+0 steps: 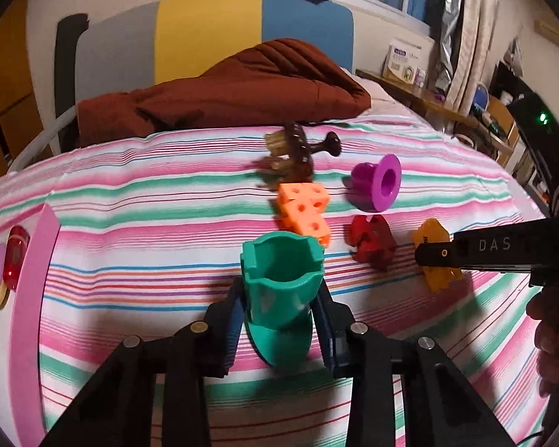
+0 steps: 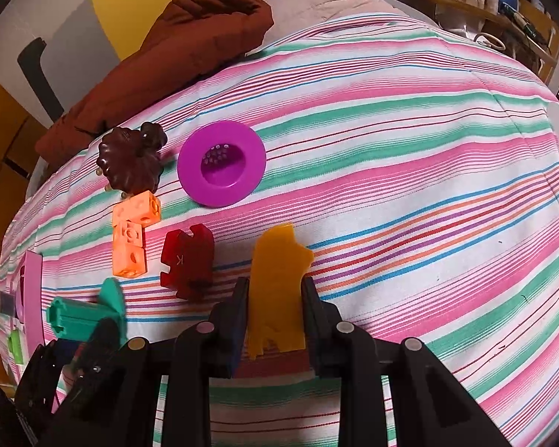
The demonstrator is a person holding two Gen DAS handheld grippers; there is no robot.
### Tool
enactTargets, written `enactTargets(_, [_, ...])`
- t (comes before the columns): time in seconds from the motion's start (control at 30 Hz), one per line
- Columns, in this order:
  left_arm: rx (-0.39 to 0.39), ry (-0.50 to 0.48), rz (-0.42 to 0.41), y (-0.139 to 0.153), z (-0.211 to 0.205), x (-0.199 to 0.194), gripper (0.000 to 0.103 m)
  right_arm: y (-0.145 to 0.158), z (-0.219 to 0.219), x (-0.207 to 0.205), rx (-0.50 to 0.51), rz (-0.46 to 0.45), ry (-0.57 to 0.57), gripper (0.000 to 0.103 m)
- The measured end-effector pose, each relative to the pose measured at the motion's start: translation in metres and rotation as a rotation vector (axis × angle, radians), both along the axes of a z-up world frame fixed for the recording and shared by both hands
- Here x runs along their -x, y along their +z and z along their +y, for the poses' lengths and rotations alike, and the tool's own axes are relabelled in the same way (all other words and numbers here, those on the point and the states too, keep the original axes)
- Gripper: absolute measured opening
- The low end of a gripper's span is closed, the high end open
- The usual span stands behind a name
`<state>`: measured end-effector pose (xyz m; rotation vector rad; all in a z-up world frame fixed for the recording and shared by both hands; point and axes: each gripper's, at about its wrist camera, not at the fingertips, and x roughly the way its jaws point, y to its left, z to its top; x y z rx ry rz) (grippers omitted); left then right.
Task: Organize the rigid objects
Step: 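Grasp the teal cup-shaped holder with the left gripper while the right holds the yellow piece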
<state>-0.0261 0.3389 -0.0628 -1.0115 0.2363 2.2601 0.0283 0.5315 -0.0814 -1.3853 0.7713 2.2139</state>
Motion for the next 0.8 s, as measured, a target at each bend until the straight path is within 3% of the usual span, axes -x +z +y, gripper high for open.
enactTargets(0.43, [-0.019,-0.044,0.031,-0.001,-0.033,-0.016,0.035,-0.002,-0.007,0.008,-0.034,-0.001,0.012,0.026])
enactTargets(0.8, [-0.031,-0.054,0.057,-0.001,-0.067,-0.038,0.035,0.004,-0.014,-0.011,-0.029,0.015,0.004,0.026])
